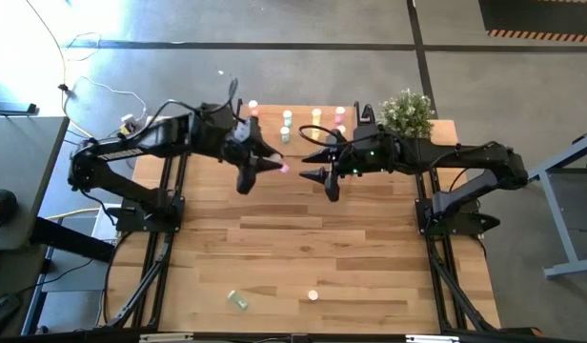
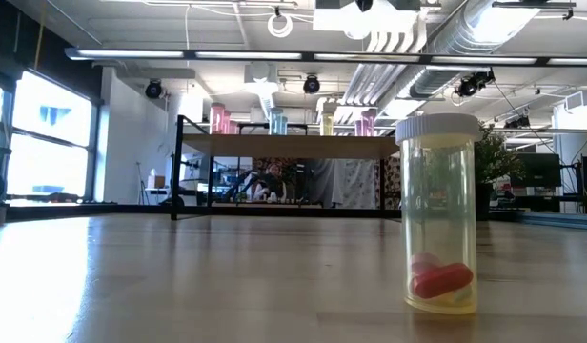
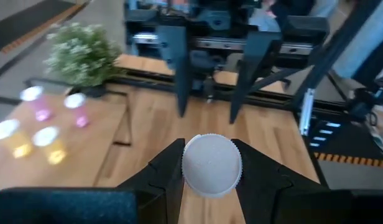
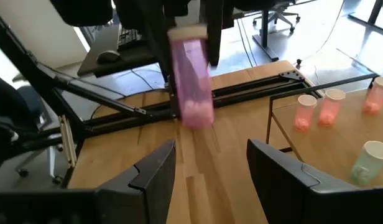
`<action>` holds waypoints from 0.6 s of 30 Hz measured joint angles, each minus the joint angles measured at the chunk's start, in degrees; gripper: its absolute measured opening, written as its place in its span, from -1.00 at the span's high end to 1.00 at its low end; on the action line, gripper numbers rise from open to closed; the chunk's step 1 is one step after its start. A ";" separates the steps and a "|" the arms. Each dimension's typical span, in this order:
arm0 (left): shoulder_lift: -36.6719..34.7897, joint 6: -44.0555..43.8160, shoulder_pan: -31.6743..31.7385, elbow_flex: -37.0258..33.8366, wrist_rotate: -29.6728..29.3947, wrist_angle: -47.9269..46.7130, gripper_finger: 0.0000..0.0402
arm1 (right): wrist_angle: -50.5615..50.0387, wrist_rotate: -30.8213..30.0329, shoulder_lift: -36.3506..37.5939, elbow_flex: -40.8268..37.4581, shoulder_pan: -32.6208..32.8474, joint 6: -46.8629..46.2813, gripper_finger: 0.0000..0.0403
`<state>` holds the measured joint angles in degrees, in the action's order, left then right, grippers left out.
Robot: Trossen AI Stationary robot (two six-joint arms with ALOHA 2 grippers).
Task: Pick and place medicine bottles onto shelf by color
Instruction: Put the purple pill bottle on the shelf aligned with the other purple pill bottle
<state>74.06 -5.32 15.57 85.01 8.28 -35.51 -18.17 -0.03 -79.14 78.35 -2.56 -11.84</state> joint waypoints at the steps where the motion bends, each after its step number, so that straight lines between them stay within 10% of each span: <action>1: 0.60 0.00 -0.82 0.00 0.01 0.72 0.45 | 0.37 0.00 -0.09 0.00 0.17 0.50 0.06; 18: 8.42 -1.60 -5.55 -0.04 -3.01 8.95 0.45 | -1.60 6.79 -0.45 0.00 0.32 5.40 0.06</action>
<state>82.49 -6.92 10.02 84.97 5.27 -26.56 -19.77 6.76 -79.59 78.35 -2.24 -6.44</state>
